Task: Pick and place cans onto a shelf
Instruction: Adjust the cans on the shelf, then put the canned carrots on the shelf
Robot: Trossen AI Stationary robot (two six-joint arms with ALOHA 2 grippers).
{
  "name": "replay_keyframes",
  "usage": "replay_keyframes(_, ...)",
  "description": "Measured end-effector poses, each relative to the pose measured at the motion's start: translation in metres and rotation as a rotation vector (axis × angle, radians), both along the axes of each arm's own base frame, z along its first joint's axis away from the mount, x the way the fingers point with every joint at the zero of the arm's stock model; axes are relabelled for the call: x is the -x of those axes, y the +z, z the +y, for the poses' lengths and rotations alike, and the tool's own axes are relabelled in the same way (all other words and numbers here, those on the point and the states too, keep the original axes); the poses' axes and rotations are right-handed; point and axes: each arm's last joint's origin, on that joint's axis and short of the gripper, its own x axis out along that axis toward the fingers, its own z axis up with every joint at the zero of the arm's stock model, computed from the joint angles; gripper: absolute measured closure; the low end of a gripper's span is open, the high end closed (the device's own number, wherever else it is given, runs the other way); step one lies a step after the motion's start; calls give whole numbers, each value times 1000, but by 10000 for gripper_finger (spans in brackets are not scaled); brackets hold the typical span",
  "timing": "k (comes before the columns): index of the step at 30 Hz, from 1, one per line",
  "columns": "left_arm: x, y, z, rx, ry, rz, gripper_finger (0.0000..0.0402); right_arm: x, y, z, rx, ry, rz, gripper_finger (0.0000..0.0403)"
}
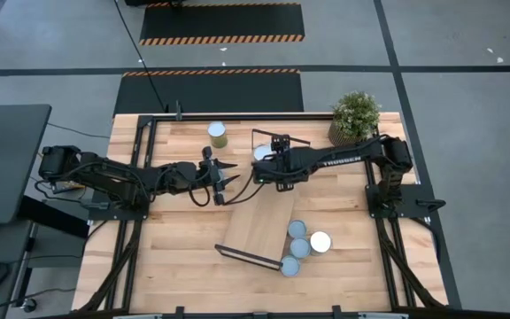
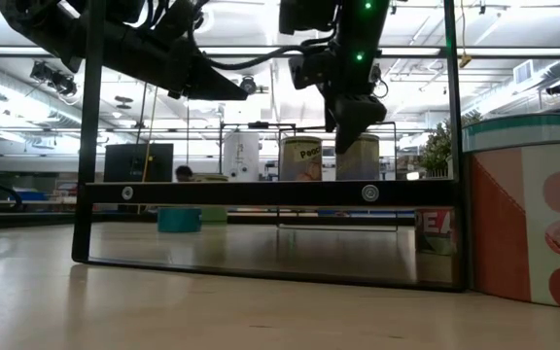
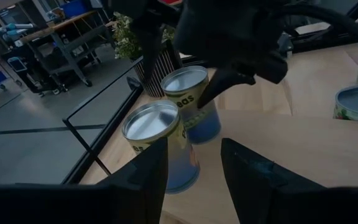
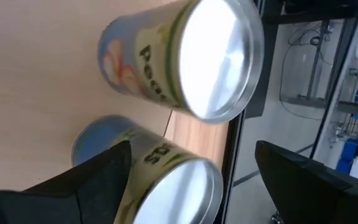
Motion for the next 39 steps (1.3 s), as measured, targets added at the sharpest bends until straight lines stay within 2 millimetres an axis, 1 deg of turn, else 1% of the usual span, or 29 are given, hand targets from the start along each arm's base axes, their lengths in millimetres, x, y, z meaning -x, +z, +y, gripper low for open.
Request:
replay_keyframes(2,0,0,0,0,0,0,246,-3,2,2,-4,4,-30,53)
replay_keyframes(6,0,0,0,0,-1,0,246,-8,21,19,-15,27,-101,53)
replay_keyframes(10,0,-1,0,1,0,9,246,-5,40,39,-48,19,-134,53)
replay_keyframes(12,0,-1,0,3,0,14,246,-1,44,50,-113,6,-132,53)
replay_keyframes(15,0,-2,0,17,3,12,246,7,42,68,-229,-16,-103,53)
replay_keyframes(18,0,-2,0,24,5,13,246,21,45,88,-304,-58,-71,53)
replay_keyframes(25,0,-3,0,25,5,18,246,59,54,146,-394,-98,-146,53)
replay_keyframes(28,0,-2,0,25,5,18,246,74,49,163,-450,-160,-158,53)
replay_keyframes(32,0,-2,0,25,5,17,246,88,31,180,-501,-206,-92,47)
replay_keyframes(35,0,-2,0,25,5,17,246,94,21,186,-525,-233,-51,33)
replay_keyframes(39,0,-2,0,25,5,17,246,97,15,188,-534,-226,-27,9)
